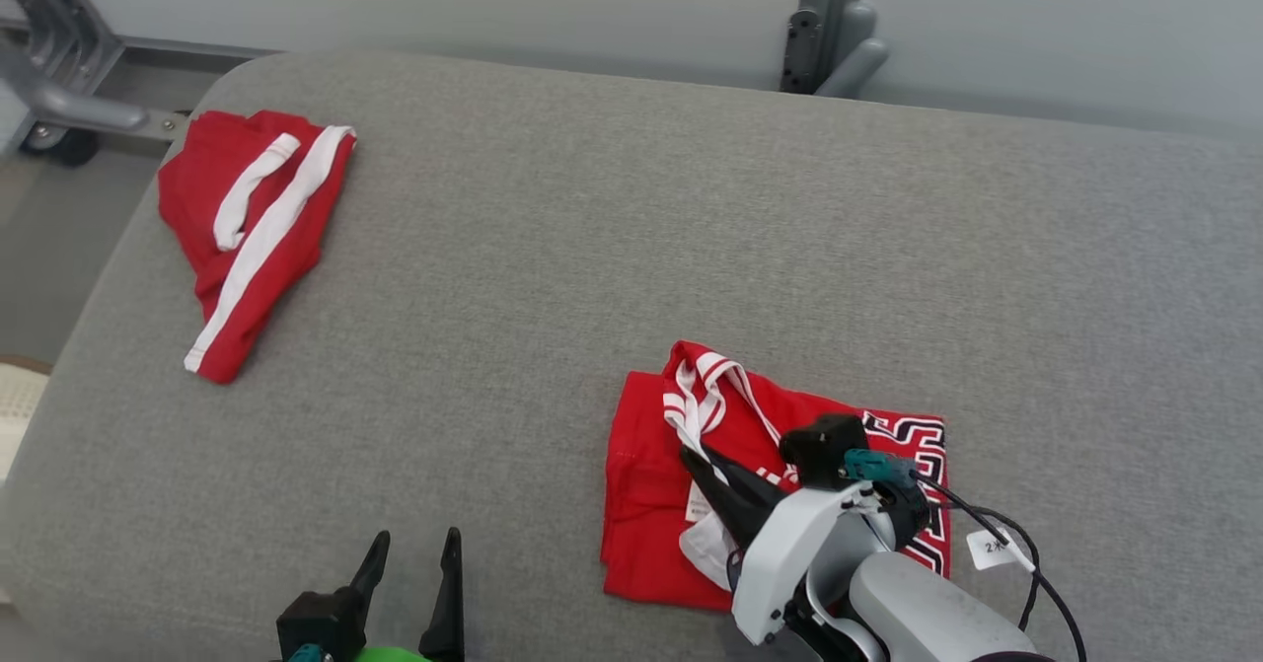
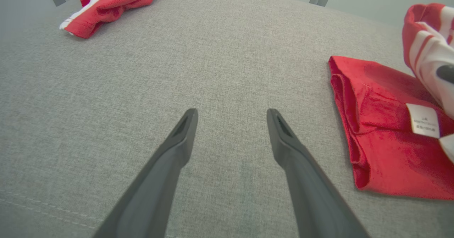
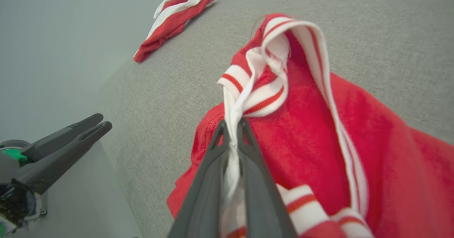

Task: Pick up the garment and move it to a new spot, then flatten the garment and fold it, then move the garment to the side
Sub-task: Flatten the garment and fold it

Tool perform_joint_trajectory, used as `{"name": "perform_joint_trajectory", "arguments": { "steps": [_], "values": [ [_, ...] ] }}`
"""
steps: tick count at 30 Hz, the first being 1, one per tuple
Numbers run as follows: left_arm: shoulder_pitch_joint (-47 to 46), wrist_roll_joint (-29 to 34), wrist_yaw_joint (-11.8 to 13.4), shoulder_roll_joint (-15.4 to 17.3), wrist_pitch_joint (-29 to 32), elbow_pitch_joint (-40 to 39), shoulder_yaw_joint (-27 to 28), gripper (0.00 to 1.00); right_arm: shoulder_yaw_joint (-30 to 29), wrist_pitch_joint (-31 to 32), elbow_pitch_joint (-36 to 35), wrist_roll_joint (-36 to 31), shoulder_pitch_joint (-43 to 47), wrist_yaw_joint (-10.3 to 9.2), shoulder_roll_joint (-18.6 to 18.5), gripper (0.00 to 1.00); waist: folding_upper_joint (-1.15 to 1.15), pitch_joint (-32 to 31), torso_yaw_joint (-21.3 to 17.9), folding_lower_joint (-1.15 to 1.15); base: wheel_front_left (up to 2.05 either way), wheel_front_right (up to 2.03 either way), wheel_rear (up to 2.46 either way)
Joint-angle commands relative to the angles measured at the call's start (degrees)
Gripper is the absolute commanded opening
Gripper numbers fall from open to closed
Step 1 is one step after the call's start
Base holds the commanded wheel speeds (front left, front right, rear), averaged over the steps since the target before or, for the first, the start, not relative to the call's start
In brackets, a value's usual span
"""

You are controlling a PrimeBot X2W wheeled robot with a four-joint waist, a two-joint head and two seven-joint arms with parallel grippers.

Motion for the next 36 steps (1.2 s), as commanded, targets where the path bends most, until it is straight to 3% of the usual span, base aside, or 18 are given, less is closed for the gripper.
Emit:
{"name": "perform_joint_trajectory", "arguments": {
  "steps": [1, 2, 3, 4, 5, 13, 23, 28, 36],
  "values": [
    [-0.7, -0.3, 0.2, 0.1, 0.0, -0.1, -0.3, 1.0, 0.6, -0.9, 1.3, 0.2, -1.2, 0.01, 0.6, 0.0, 0.0, 1.9, 3.9, 0.0, 0.0, 0.0, 0.0],
    [-0.7, -0.4, 0.3, 0.1, 0.0, 0.0, -0.3, 1.0, 1.0, -1.5, 2.6, 0.6, -1.9, 0.01, 0.8, 0.0, 0.0, 2.1, 4.2, 0.0, 0.0, 0.0, 0.0],
    [-0.7, -0.6, 0.5, 0.2, 0.0, -0.1, -0.2, 1.0, 1.4, -2.2, 3.7, 0.9, -2.6, 0.01, 1.0, 0.09, 0.0, 2.2, 4.4, 0.0, 0.0, 0.0, 0.0],
    [-0.7, -0.6, 0.6, 0.1, 0.0, -0.2, -0.2, 1.0, 1.8, -2.9, 5.0, 1.2, -3.3, 0.01, 1.2, 0.79, 0.0, 2.3, 4.5, 0.0, 0.0, 0.0, 0.0],
    [-0.7, -0.8, 0.7, 0.1, 0.0, -0.2, -0.2, 1.0, 2.0, -3.8, 5.7, 1.6, -3.7, 0.01, 1.4, 1.0, 0.0, 2.4, 4.4, 0.0, 0.0, 0.0, 0.0],
    [-0.4, -0.7, 1.4, 0.2, 0.0, -0.9, 1.3, 1.0, 0.7, -8.0, 3.0, 4.9, -4.4, 0.0, 0.5, 1.0, 0.0, 1.4, 0.6, 0.0, 0.0, 0.0, 0.0],
    [1.1, -0.5, 1.2, 0.2, 0.0, -1.2, 2.5, 1.0, -15.3, -8.0, -10.8, -0.2, 6.4, 0.01, -4.5, 1.0, 0.0, -0.6, -4.7, 0.0, 0.0, 0.0, 0.0],
    [1.6, -0.2, 1.0, 0.2, 0.0, -1.1, 3.2, 1.0, -18.3, -8.0, -11.8, -2.6, 11.1, 0.01, -5.4, 1.0, 0.0, -1.6, -5.9, 0.0, 0.0, 0.0, 0.0],
    [2.8, 1.0, 1.0, 0.2, 0.0, -2.5, 5.1, 1.0, -26.6, -8.0, -12.3, -9.0, 16.9, 0.01, -3.6, 1.0, 0.0, -3.0, -8.2, 0.0, 0.0, 0.0, 0.0]
  ]
}}
